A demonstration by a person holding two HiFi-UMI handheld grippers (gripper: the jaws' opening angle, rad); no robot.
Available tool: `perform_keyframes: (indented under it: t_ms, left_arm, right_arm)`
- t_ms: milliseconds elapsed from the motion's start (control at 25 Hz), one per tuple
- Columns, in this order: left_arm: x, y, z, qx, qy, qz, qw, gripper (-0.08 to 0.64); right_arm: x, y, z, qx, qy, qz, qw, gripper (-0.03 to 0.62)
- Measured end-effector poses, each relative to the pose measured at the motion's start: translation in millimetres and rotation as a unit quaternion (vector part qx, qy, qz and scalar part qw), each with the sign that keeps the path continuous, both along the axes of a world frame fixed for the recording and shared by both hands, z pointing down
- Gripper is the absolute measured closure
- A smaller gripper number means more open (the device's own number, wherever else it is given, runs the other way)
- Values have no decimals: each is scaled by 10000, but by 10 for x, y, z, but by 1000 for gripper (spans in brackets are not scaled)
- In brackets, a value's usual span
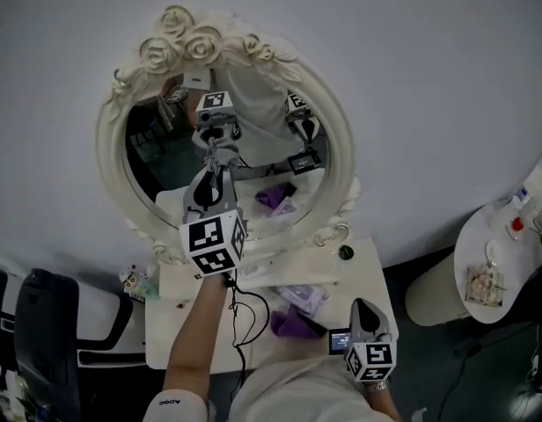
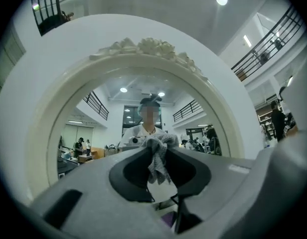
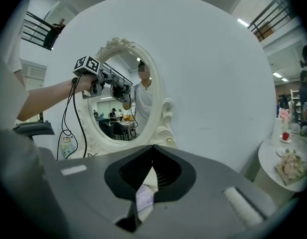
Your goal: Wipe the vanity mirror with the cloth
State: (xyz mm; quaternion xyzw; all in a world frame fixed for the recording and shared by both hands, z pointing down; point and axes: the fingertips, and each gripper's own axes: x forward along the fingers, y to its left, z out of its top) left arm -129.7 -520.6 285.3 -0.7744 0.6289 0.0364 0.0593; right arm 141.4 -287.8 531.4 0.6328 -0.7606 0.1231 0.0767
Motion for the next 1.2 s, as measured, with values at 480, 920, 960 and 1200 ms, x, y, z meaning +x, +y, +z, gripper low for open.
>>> perform_keyframes:
  t_ms: [480,920,960,1200]
  left_arm:
    - [-1439,82,45,-33,-41,-1306,9914,486]
    - [-270,231,369,-285,91,-200,9994,485]
    - [-54,240,389,-300,94,2,9995,485]
    - [980,135,475,-348,146,790,9962,483]
  right_arm:
    - [-548,-273,-6,3,41,-668,9978,584]
    - [-198,-216,30,-67,79,-510,9986,584]
    - [-120,-201,32,-70,80,-436,9990,584]
    - [416,-60,18,-60,119,113,9998,584]
